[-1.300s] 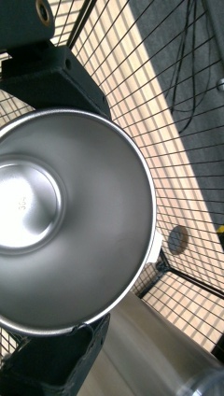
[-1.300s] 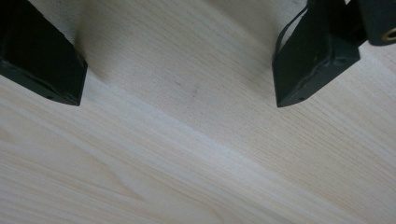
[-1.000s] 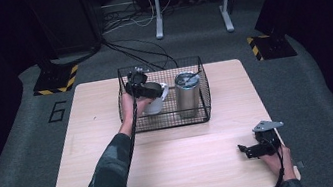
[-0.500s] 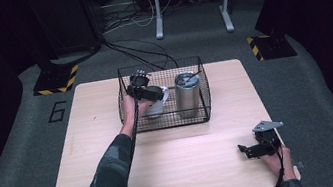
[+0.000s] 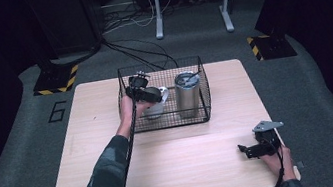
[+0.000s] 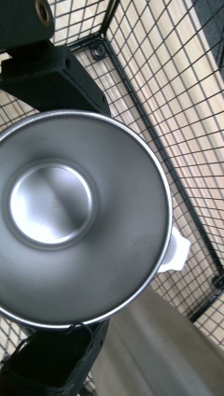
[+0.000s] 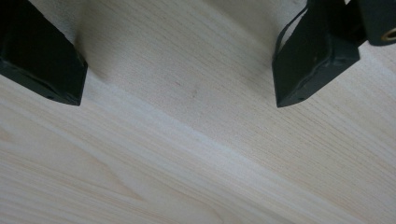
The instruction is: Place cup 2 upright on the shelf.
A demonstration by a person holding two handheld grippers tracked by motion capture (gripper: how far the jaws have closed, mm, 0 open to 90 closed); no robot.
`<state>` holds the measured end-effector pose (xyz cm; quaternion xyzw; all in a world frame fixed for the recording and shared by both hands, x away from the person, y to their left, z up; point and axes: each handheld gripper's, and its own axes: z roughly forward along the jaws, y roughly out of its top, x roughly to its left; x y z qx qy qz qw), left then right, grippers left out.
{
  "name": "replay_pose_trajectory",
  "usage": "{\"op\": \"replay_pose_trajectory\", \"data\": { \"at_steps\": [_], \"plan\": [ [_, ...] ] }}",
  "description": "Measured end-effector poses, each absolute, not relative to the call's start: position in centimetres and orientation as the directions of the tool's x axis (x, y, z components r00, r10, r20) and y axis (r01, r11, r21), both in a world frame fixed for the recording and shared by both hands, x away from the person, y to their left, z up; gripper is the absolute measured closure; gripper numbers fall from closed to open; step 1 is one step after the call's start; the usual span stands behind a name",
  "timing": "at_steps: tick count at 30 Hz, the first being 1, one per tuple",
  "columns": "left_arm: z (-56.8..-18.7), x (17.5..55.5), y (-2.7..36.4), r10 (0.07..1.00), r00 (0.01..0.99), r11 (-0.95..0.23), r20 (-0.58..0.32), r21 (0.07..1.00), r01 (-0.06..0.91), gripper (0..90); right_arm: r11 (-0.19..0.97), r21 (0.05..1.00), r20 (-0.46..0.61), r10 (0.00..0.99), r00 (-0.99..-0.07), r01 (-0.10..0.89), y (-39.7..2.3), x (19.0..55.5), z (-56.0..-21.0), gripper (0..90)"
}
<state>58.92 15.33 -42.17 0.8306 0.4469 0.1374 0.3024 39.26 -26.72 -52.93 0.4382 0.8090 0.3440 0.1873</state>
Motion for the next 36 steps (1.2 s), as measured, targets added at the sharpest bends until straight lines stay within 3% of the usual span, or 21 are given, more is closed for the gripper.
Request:
{"op": "replay_pose_trajectory", "data": {
  "at_steps": [15,24,36],
  "plan": [
    [-39.7,57.1,16.6,0.813,0.579,-0.387,-0.067,0.681,0.621,0.0,0.379,0.721,-0.001,0.838,-0.546,0.58,-26.7,39.3,-52.9,2.6],
    [-36.4,53.4,17.8,0.781,0.623,-0.404,-0.034,0.733,0.547,0.1,0.379,0.72,-0.001,0.838,-0.545,0.581,-26.7,39.3,-52.9,2.6],
    [-34.9,48.0,20.1,0.759,0.651,-0.432,0.022,0.765,0.478,0.1,0.379,0.721,-0.001,0.838,-0.545,0.581,-26.7,39.3,-52.9,2.6]
  ]
}}
